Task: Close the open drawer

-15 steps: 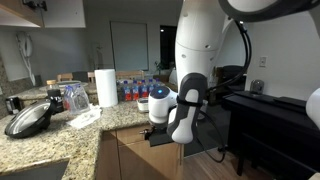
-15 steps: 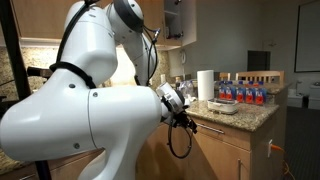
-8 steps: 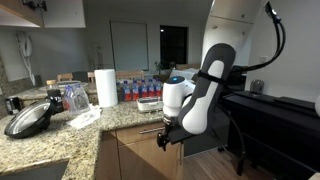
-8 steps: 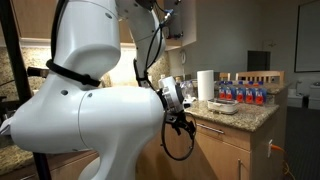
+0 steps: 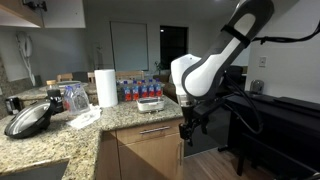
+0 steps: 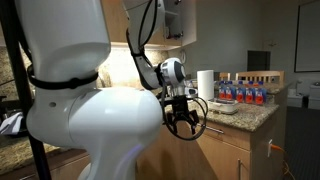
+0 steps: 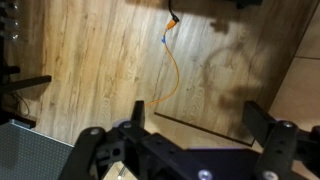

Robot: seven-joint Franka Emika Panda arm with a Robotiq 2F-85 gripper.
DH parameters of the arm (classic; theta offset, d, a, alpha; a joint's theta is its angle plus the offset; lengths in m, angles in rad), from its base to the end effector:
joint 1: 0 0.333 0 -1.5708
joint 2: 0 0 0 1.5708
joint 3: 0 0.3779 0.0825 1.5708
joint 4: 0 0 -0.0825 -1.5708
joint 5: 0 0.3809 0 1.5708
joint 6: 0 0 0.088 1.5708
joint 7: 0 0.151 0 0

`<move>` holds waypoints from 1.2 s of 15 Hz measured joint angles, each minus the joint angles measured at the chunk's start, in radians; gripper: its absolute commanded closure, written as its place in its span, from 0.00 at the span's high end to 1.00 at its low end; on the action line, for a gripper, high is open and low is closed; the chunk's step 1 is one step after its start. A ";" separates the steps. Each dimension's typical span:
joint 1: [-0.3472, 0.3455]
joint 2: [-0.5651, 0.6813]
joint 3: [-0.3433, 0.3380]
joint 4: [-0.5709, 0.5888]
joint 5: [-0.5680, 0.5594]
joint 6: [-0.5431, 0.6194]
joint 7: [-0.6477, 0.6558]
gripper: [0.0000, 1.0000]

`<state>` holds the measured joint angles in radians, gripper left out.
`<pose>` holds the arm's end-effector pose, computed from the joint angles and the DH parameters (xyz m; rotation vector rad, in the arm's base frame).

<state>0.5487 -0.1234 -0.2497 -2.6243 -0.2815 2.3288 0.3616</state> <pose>0.3776 0.1040 0.2976 2.9250 0.2253 -0.1635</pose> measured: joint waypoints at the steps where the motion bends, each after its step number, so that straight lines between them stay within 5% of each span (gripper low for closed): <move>1: -0.063 -0.026 0.060 0.003 0.001 -0.050 -0.029 1.00; 4: -0.200 -0.095 0.194 -0.001 0.031 -0.115 -0.087 1.00; 7: -0.257 -0.173 0.261 -0.027 0.112 -0.117 -0.138 1.00; 18: -0.277 -0.413 0.282 -0.151 0.363 -0.125 -0.293 1.00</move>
<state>0.2720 -0.5364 0.0322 -2.7750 0.0817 2.2038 0.0684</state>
